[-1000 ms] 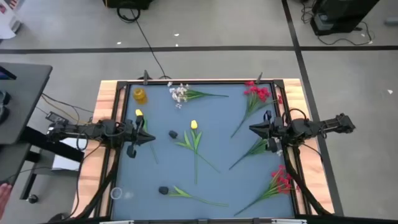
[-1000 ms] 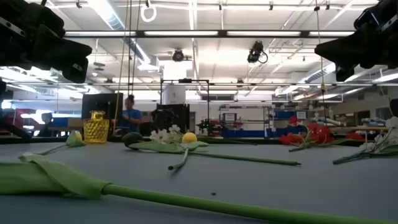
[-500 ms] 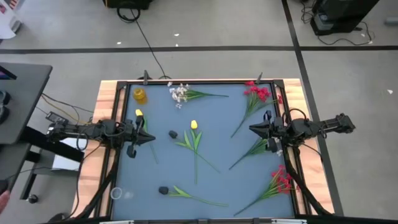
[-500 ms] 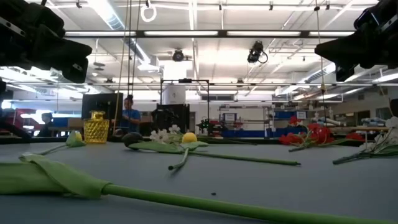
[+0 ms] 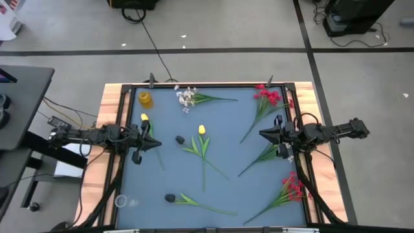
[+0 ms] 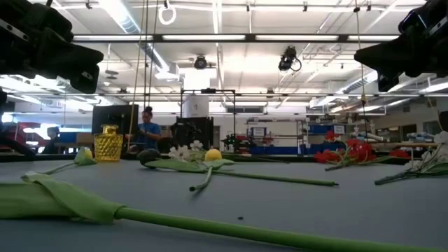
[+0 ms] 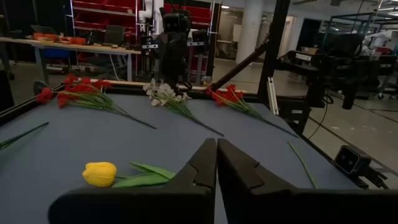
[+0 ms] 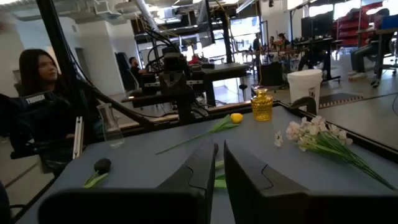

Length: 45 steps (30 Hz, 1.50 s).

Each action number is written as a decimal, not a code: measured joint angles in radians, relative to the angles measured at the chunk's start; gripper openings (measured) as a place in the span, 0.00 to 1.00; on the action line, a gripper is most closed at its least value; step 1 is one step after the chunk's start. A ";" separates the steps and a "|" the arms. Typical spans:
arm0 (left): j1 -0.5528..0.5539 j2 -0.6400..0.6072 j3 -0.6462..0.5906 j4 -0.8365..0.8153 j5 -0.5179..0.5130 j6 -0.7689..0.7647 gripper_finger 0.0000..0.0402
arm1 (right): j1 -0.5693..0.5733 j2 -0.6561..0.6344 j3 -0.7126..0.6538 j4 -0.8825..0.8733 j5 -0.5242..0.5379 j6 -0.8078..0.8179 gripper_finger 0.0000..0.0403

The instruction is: Sort flowers into vase by color

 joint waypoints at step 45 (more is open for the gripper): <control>0.002 -0.001 0.000 0.154 -0.102 -0.014 0.05 | -0.004 0.001 0.000 0.170 0.216 0.101 0.11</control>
